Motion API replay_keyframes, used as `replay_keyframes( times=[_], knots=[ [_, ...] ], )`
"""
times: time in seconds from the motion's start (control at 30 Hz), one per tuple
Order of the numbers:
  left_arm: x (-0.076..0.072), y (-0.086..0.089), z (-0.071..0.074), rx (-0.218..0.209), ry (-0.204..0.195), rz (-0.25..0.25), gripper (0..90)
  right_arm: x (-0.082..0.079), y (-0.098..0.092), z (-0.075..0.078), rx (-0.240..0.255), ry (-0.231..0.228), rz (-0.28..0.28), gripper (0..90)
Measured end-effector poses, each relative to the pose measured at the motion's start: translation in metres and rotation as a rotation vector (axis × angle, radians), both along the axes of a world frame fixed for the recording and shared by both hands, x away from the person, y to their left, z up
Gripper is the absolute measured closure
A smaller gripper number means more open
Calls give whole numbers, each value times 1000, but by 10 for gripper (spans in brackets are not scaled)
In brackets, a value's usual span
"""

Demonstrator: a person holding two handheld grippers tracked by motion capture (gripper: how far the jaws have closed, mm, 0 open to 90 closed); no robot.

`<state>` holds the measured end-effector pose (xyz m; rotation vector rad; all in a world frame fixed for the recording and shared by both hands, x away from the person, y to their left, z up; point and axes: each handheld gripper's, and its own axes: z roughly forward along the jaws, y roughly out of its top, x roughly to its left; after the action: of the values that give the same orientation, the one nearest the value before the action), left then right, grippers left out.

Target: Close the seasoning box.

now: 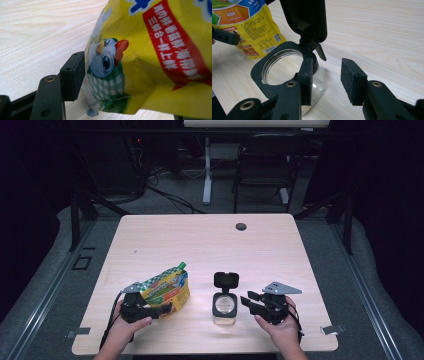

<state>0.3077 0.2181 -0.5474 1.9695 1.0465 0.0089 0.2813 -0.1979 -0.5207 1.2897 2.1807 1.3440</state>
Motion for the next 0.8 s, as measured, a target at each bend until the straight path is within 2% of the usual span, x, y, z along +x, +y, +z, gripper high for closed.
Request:
replay_keyframes(
  times=[0.47,0.8],
  knots=[
    [2,-5,-10,20,-16,-1,360,1,0,-1,-5,1,7,622],
    [4,-6,-17,11,-23,-13,343,1,1,-1,-6,4,8,620]
  ],
)
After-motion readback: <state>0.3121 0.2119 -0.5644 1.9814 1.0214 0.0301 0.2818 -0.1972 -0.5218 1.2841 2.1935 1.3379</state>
